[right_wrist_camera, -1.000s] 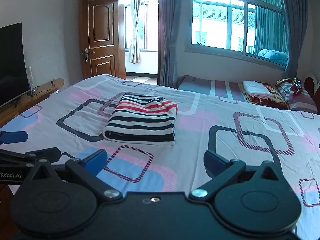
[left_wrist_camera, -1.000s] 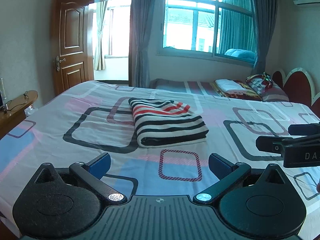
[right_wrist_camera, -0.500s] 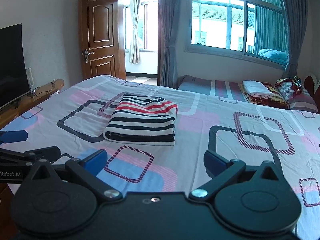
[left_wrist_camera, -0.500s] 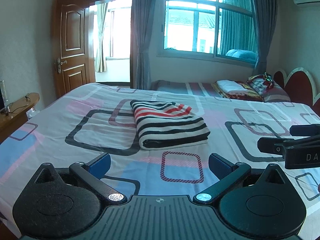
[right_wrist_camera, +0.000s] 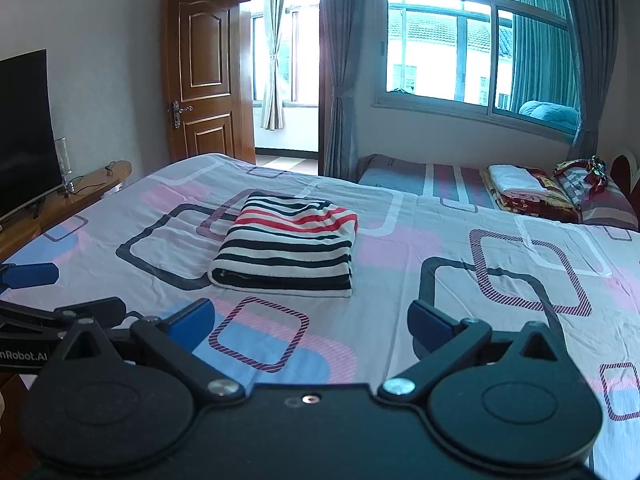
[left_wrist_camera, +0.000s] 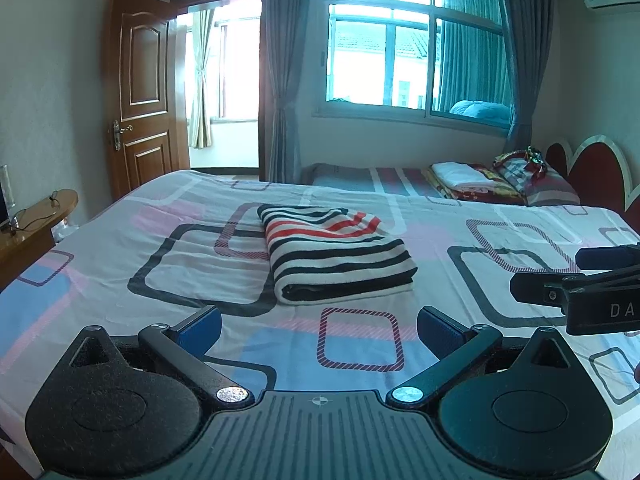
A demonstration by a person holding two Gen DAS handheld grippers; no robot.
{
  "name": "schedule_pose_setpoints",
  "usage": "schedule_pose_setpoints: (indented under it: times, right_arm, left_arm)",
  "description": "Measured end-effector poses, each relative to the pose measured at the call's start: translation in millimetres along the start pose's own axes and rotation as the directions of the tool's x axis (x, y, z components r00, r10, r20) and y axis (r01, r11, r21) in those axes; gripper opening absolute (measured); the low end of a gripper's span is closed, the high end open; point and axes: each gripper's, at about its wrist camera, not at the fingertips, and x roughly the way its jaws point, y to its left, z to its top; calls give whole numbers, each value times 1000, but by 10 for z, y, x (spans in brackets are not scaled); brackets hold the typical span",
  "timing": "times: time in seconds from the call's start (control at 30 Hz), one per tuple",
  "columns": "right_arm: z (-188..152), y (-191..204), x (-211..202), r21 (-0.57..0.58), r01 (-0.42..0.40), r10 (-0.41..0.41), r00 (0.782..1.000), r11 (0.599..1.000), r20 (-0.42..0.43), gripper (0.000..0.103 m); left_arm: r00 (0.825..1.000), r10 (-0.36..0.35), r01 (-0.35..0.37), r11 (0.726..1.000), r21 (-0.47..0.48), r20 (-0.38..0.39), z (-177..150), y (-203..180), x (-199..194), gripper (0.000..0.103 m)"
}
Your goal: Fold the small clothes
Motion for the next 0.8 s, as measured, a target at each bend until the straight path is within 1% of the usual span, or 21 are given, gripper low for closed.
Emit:
schedule_pose_setpoints:
  times: [0.8]
  right_arm:
    - [31,-48,-4,1,-15,15,1000,1000,4,102]
  left_arm:
    - [1000,7,-7,1000,-6,2,5,-25,0,103]
